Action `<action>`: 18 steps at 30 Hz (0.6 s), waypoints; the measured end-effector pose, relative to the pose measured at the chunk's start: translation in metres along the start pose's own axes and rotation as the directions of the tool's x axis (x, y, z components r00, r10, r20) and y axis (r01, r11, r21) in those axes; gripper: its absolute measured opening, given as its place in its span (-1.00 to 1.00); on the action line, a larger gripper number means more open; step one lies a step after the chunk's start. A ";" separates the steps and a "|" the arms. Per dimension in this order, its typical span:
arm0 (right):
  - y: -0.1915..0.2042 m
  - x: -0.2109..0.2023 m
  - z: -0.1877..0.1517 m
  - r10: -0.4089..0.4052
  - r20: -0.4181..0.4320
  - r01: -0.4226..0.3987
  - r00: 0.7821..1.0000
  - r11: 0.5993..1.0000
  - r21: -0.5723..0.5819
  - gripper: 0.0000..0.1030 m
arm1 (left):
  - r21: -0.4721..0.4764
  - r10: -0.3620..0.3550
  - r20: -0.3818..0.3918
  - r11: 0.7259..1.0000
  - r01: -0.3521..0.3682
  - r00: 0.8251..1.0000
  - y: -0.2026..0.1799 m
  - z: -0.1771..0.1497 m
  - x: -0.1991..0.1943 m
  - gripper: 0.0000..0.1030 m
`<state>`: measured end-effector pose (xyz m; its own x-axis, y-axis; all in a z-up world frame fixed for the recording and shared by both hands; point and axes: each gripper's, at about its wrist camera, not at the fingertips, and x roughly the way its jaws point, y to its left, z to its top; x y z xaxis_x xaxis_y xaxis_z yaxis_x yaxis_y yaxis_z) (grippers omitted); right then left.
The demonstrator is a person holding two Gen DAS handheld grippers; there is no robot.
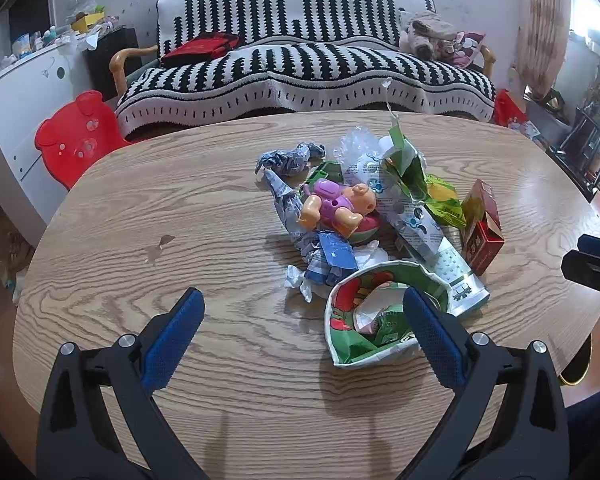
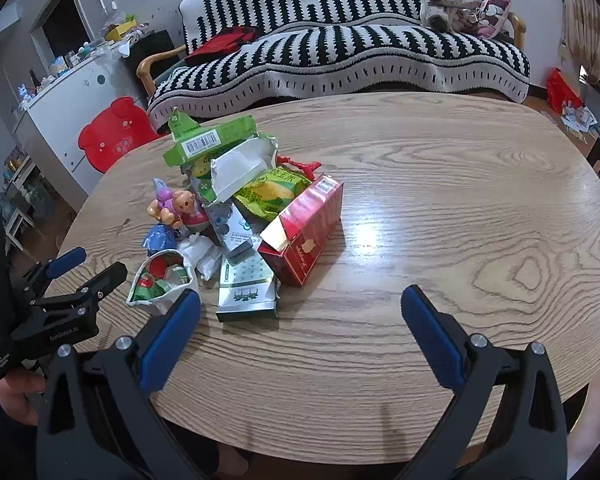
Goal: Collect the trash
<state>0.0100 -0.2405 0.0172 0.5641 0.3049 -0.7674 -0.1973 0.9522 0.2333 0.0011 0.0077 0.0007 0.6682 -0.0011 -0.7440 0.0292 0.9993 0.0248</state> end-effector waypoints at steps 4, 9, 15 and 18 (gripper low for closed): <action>0.000 0.002 0.001 -0.010 0.004 0.010 1.000 1.000 -0.003 0.89 | 0.002 0.008 0.001 1.000 -0.008 1.000 0.000 0.000 0.000 0.88; -0.001 0.009 -0.001 -0.011 -0.018 0.011 1.000 1.000 0.003 0.89 | -0.001 0.002 -0.004 1.000 -0.002 1.000 0.002 -0.001 0.001 0.88; -0.005 0.009 0.001 0.000 -0.017 0.000 1.000 1.000 0.016 0.89 | 0.008 -0.002 -0.015 1.000 0.002 1.000 -0.002 -0.002 0.004 0.88; -0.005 0.010 0.000 0.012 -0.026 -0.012 1.000 1.000 0.017 0.89 | 0.018 -0.003 -0.022 1.000 0.004 1.000 -0.004 -0.004 0.005 0.88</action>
<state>0.0168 -0.2416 0.0083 0.5408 0.3158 -0.7796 -0.1899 0.9488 0.2526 0.0018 0.0035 -0.0060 0.6517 -0.0037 -0.7585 0.0455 0.9984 0.0343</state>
